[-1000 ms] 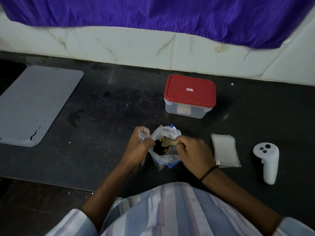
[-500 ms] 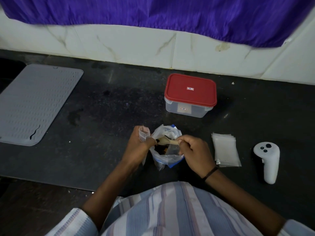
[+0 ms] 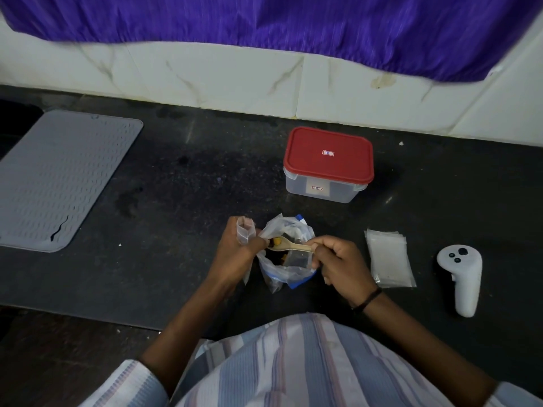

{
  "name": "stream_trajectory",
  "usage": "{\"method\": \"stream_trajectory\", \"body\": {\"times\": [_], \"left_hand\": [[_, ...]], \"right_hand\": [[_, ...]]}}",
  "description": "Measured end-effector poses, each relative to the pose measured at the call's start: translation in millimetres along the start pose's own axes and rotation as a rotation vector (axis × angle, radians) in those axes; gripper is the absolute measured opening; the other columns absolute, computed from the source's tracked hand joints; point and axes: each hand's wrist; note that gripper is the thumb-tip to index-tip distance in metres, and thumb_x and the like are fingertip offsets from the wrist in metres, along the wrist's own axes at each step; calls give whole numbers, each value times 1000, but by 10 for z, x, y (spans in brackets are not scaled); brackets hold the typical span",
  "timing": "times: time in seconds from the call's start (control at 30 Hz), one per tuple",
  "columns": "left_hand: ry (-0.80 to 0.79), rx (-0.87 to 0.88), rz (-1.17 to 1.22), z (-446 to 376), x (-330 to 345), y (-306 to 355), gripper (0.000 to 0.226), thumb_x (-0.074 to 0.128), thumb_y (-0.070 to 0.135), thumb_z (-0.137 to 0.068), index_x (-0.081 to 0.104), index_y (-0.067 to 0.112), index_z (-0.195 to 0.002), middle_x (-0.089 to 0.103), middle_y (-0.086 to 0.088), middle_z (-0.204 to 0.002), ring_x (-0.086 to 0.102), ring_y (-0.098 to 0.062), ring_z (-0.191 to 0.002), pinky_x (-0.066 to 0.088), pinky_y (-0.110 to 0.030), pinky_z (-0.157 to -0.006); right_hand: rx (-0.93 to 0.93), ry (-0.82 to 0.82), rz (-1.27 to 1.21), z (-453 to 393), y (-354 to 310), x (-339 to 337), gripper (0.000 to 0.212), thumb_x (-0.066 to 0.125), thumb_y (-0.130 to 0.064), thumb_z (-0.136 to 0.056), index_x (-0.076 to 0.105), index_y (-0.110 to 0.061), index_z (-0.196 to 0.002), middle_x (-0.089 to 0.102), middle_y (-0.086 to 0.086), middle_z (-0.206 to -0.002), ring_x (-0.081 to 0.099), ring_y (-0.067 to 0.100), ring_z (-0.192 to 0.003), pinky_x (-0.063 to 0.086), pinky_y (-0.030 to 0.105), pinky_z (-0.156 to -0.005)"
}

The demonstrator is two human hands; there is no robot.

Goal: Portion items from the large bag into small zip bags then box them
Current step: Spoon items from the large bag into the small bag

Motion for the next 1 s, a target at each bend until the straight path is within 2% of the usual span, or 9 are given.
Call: {"method": "stream_trajectory", "body": {"times": [0.13,0.2,0.33,0.43,0.6,0.7,0.8,0.9,1.0], "left_hand": [[-2,46,-8,15,-6,11,30,73,13,-84,54,23,-104,66,-5,-101,66,-21,-97,54,-51,-93],[59,106,-42,39,-20,22,31,75,18,-83,54,22,-106,66,-3,-101,65,-19,-96,55,-47,-90],[190,356,-153,119,-58,94,35,76,22,-79,52,25,-105,62,2,-93,63,-14,-86,56,-35,-77],[170,496,-267,185,-59,198,40,79,18,-79,49,25,-105,59,9,-91,60,-4,-83,50,-16,-68],[106,621,-370,200,6,276,45,81,18,-76,47,27,-105,58,12,-90,59,1,-87,46,-8,-69],[92,692,-419,196,40,273,45,79,21,-75,46,30,-105,59,11,-94,61,-5,-86,48,-14,-70],[78,763,-429,203,59,280,44,76,22,-76,43,36,-101,59,8,-90,60,-7,-81,45,-13,-68],[88,822,-483,199,89,264,45,76,21,-76,42,34,-102,56,9,-87,54,-3,-77,38,-6,-69],[71,838,-462,175,135,225,36,75,17,-77,50,20,-102,59,3,-86,55,-6,-75,40,-11,-69]], "right_hand": [[26,45,-32,130,3,-122,24,47,-8,-97,70,-14,-93,57,4,-62,42,7,-44,36,22,-41],[23,79,-39,214,-37,-197,24,47,-6,-97,70,-13,-93,56,5,-62,43,7,-45,37,20,-42],[-54,145,-94,382,-231,-297,26,47,-3,-96,70,-13,-89,54,4,-58,43,7,-45,35,20,-41],[-133,188,-183,471,-479,-352,30,48,-2,-95,72,-15,-83,51,1,-51,39,8,-41,31,19,-37],[-284,147,-173,538,-856,-392,30,49,-1,-94,74,-14,-81,50,3,-50,38,12,-40,31,21,-37],[-366,103,-39,526,-932,-369,25,52,-7,-94,74,-16,-84,55,1,-51,43,8,-41,34,20,-40],[-456,111,182,508,-951,-322,21,57,-7,-93,74,-17,-87,59,-11,-53,54,8,-47,38,14,-46],[-679,111,585,536,-1012,-242,18,57,-13,-91,74,-18,-92,61,-14,-62,56,8,-54,44,16,-50],[-912,70,1014,550,-1033,-194,20,60,-9,-80,72,-15,-94,61,-3,-71,53,13,-57,44,21,-50]]}}
Point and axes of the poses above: each hand's wrist, its own z-axis away from the middle knuckle, its own x-axis out of the palm, y = z × x
